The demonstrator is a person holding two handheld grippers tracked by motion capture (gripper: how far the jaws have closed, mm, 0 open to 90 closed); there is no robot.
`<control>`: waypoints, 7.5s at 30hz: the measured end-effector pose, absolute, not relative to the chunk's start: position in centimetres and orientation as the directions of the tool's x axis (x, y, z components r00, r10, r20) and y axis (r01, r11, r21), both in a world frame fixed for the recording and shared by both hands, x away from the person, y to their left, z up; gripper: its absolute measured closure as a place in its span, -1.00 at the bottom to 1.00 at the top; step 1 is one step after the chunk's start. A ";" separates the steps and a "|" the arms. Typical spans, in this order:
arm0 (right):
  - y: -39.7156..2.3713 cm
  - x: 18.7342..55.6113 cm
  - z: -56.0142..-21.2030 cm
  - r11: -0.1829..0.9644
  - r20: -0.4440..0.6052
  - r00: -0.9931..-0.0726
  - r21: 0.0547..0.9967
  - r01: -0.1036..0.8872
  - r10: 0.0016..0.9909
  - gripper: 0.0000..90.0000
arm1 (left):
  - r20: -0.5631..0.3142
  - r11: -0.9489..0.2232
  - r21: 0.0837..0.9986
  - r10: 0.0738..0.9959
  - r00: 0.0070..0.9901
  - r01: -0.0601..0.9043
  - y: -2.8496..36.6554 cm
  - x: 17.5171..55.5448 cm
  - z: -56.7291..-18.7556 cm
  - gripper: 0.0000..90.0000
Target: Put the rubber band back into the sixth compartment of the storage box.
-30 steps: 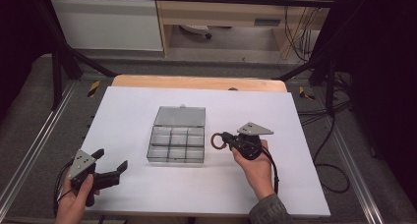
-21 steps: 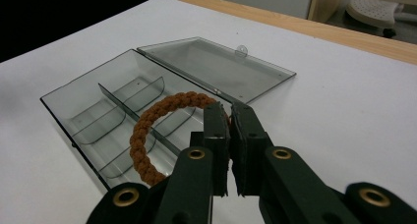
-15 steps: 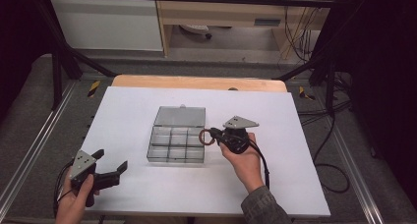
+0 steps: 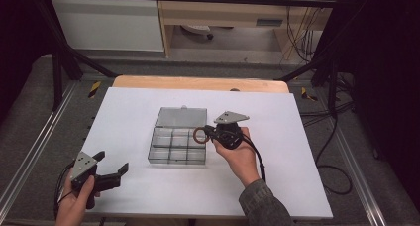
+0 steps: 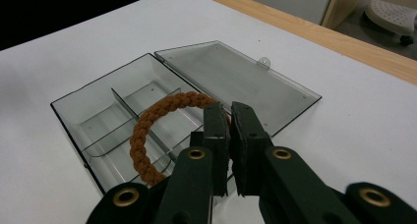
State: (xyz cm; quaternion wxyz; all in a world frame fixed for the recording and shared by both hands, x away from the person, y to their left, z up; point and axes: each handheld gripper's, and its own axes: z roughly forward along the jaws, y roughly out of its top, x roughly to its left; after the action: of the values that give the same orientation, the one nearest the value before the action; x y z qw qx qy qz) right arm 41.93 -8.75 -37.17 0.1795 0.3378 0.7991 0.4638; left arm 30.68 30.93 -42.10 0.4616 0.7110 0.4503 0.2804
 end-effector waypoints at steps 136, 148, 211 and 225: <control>-5.3 42.6 -41.8 0.571 -0.030 -0.789 0.707 0.417 0.613 0.88 | 0.016 -0.236 0.875 0.886 0.463 0.422 30.4 30.8 -42.7 -0.89; -5.4 42.3 -41.7 0.566 -0.026 -0.789 0.712 0.416 0.614 0.70 | 0.021 -0.242 0.874 0.885 0.466 0.421 30.3 30.8 -42.7 -0.89; -10.0 40.5 -34.6 0.199 0.030 -0.648 0.940 0.277 0.761 -0.89 | 0.013 -0.218 0.892 0.888 0.460 0.396 30.3 30.7 -42.5 -0.89; -14.5 39.7 -32.7 0.150 0.024 -0.591 0.958 0.244 0.807 -0.97 | -0.018 -0.181 0.900 0.894 0.448 0.397 30.5 30.7 -42.5 -0.89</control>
State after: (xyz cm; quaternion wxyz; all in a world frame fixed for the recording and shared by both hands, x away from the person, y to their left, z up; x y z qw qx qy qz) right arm 39.66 -14.52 -32.69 0.2618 0.3690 0.7118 0.5372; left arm 30.70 30.46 -42.46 0.4560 0.7185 0.4489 0.2726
